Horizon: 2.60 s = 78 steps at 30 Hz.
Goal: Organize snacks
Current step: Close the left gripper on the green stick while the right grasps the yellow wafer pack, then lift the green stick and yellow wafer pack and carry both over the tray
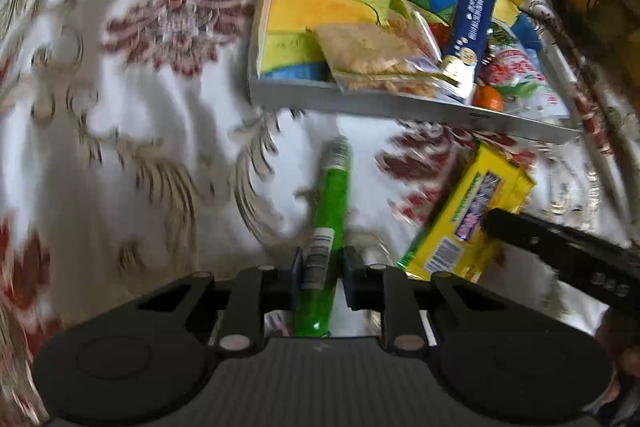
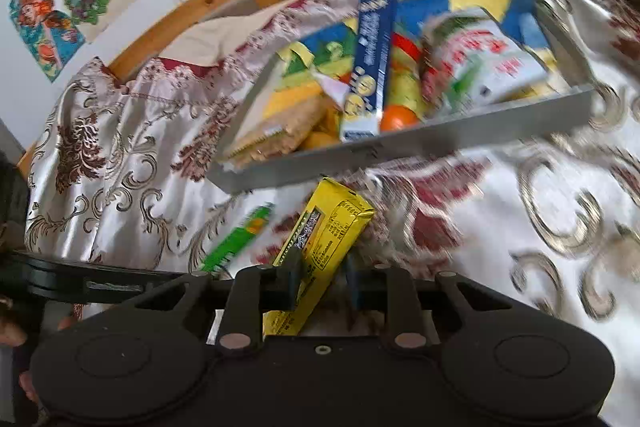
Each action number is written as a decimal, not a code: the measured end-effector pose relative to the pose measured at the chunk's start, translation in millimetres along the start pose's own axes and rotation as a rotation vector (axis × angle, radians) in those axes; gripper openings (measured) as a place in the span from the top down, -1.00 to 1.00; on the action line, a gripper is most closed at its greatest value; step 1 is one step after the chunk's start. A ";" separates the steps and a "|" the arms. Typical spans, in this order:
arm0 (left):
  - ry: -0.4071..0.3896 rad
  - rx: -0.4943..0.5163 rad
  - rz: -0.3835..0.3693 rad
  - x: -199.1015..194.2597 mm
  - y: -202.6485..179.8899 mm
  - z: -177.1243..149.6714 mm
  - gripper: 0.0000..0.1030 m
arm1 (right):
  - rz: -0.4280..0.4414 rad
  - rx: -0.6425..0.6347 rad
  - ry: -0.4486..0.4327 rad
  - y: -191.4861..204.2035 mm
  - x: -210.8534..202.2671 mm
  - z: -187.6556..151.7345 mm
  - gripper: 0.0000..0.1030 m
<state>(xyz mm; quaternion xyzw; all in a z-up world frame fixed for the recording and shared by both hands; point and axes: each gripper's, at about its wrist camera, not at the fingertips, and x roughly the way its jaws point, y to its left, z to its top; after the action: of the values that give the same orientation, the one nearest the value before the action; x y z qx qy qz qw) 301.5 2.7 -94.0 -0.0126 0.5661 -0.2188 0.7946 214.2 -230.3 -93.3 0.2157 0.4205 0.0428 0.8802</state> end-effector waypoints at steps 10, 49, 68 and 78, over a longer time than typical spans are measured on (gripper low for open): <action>0.030 -0.049 0.022 -1.7 -9.8 -12.5 0.55 | -0.015 0.140 0.111 -22.8 -3.3 -12.1 0.13; 0.049 -0.138 0.078 -8.4 -41.0 -71.1 0.57 | -0.092 -0.008 0.058 -12.7 -57.4 -62.6 0.47; 0.039 -0.172 0.095 -16.9 -46.2 -79.5 0.62 | -0.046 0.069 0.087 -30.0 -51.6 -66.2 0.37; 0.045 -0.199 0.067 -13.8 -40.7 -78.0 0.63 | -0.002 0.099 0.112 -28.5 -35.1 -65.6 0.50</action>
<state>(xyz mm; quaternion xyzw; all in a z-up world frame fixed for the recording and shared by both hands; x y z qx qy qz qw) 213.7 -11.3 -98.7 -0.0676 0.6029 -0.1349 0.7834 138.8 -242.5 -116.1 0.2557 0.4708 0.0332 0.8437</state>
